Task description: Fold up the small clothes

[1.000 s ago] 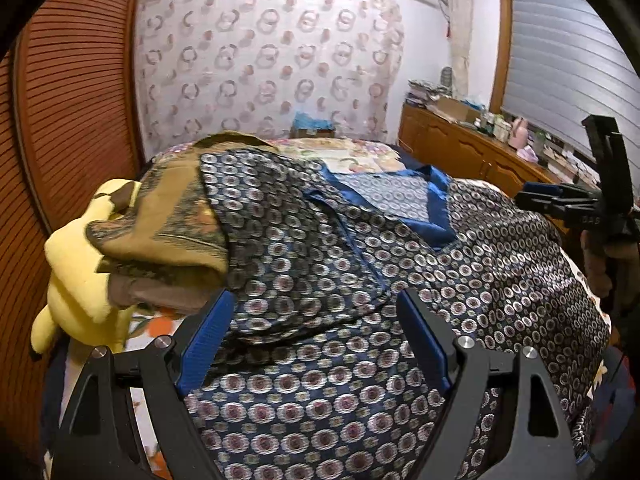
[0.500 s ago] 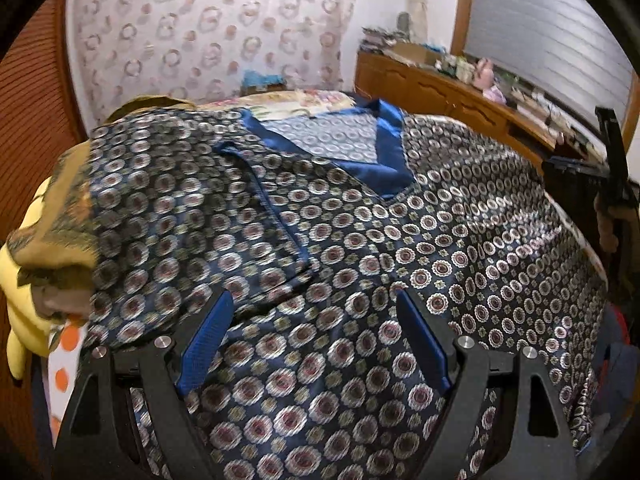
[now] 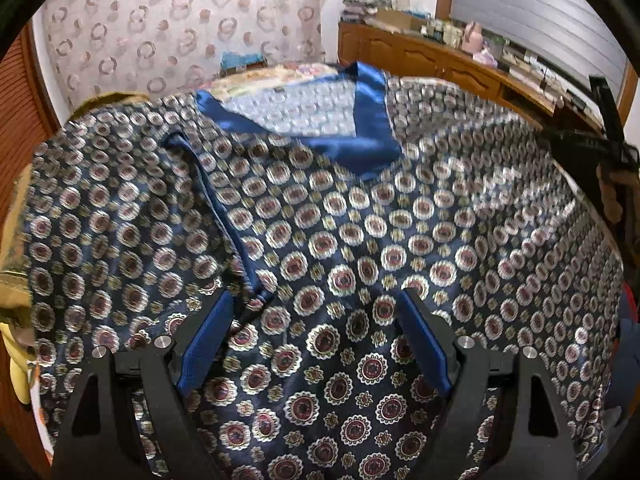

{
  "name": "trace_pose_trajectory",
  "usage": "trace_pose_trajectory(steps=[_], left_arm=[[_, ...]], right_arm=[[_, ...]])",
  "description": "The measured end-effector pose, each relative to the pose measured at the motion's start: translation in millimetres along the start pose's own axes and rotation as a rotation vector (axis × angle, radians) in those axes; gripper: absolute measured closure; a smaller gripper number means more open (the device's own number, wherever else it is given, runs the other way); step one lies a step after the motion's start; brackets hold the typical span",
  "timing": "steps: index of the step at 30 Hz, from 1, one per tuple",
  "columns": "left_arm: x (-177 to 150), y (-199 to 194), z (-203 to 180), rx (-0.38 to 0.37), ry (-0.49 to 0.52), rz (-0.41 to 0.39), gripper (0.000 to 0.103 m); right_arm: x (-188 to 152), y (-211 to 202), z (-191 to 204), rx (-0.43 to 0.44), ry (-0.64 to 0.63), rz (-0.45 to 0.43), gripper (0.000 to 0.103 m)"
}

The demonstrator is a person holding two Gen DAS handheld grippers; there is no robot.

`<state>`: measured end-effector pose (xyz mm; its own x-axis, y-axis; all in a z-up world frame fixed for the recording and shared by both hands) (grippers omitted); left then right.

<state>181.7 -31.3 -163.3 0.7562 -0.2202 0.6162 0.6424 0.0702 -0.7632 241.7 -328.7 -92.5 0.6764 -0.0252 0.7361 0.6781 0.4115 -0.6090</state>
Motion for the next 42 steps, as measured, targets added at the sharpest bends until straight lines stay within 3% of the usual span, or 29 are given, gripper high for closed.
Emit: trace_pose_trajectory(steps=[4,12,14,15,17,23,30,31,33,35,36,39,42], left_arm=[[0,-1,-4,0.000,0.015,-0.014,0.016],[2,3,-9,-0.012,0.025,-0.011,0.012],[2,3,-8,-0.013,0.025,-0.011,0.012],[2,2,-8,-0.013,0.025,-0.010,0.012],[3,4,-9,-0.011,0.026,-0.011,0.012],[1,2,-9,-0.013,0.025,-0.011,0.012],[0,1,-8,-0.012,0.024,-0.012,0.012],[0,1,-8,-0.011,0.023,-0.014,0.016],[2,-3,-5,-0.006,0.012,-0.033,0.036],[3,-4,0,0.000,-0.003,-0.042,0.063],[3,-5,2,-0.002,-0.011,-0.044,0.065],[6,-11,9,-0.050,-0.060,-0.062,0.066],[16,-26,16,-0.093,-0.108,-0.100,0.046]], right_arm=[[-2,10,-1,0.007,0.008,0.041,0.049],[-4,13,-14,0.032,0.037,0.087,0.066],[-2,14,-16,0.049,0.041,0.082,0.079],[-2,15,-18,0.037,0.036,0.079,0.082],[1,11,-20,0.003,0.012,0.075,0.098],[21,-15,-4,-0.027,-0.083,-0.009,0.100],[51,-30,59,0.023,-0.241,-0.076,0.101],[53,-28,68,0.035,-0.262,-0.074,0.101],[54,-23,87,0.063,-0.306,-0.069,0.101],[50,-14,104,0.091,-0.338,-0.052,0.101],[49,-8,115,0.120,-0.344,-0.050,0.101],[37,6,132,0.160,-0.374,-0.003,0.101],[30,7,138,0.206,-0.399,0.012,0.095]])
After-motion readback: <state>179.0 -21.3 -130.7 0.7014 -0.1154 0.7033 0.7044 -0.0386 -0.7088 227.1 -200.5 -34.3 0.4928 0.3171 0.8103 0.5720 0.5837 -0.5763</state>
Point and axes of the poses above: each gripper's, at about its wrist camera, not at the fingertips, and y roughly the way its jaws point, z to its left, x to its top, the point moved 8 cm from there along y, roughly the way its jaws point, and after that the axes turned 15 degrees about x, right-handed, at the moved point
